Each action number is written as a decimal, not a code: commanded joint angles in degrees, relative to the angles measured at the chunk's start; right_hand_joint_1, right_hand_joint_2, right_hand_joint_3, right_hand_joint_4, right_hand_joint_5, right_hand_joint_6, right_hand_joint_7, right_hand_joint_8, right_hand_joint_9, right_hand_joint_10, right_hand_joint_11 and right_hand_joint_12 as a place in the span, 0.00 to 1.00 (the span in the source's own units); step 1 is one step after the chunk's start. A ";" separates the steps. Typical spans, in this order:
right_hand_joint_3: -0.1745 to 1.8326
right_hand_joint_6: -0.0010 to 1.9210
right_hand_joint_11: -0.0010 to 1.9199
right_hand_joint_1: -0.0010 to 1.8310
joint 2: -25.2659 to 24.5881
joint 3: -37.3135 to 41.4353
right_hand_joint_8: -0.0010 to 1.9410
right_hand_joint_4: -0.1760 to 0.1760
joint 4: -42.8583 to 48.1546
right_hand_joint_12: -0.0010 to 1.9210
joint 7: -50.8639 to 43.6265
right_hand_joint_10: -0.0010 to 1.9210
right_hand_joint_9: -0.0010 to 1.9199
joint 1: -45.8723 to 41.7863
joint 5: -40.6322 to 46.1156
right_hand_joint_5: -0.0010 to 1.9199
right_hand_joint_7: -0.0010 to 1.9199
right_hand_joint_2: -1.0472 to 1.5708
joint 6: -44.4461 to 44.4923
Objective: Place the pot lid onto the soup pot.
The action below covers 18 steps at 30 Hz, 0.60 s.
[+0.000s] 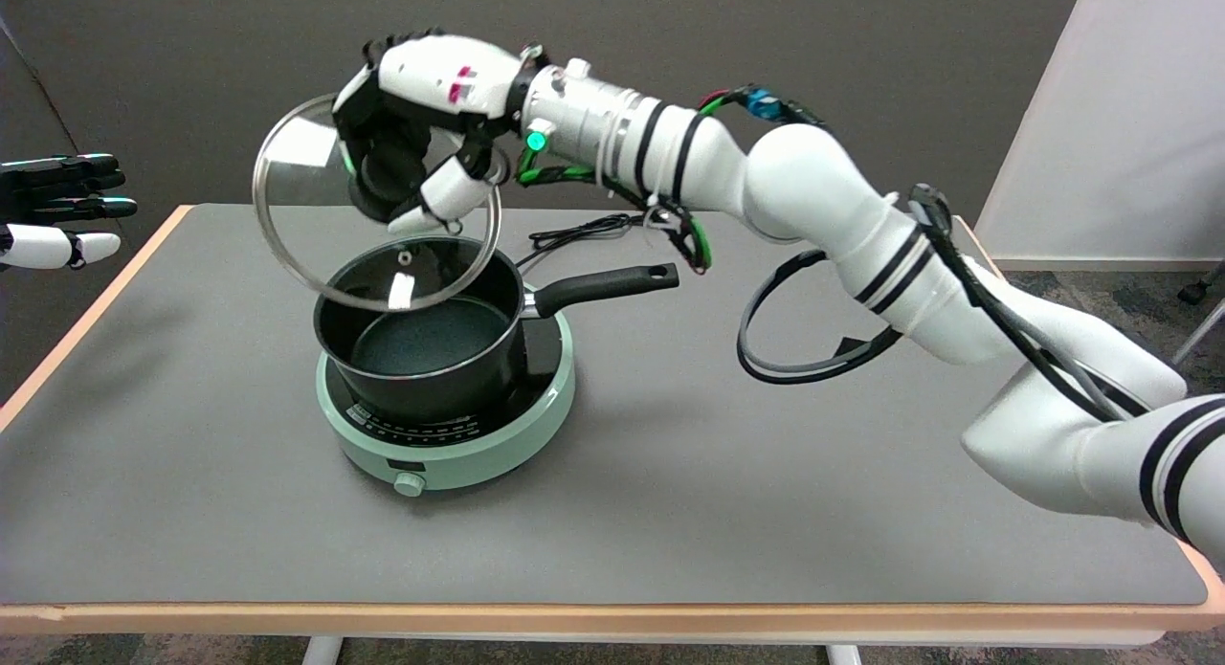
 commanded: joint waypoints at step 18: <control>0.44 0.49 0.37 0.74 -1.94 -15.08 0.72 1.00 -11.17 0.76 11.07 0.79 0.44 15.91 -1.56 0.41 0.45 0.72 -10.82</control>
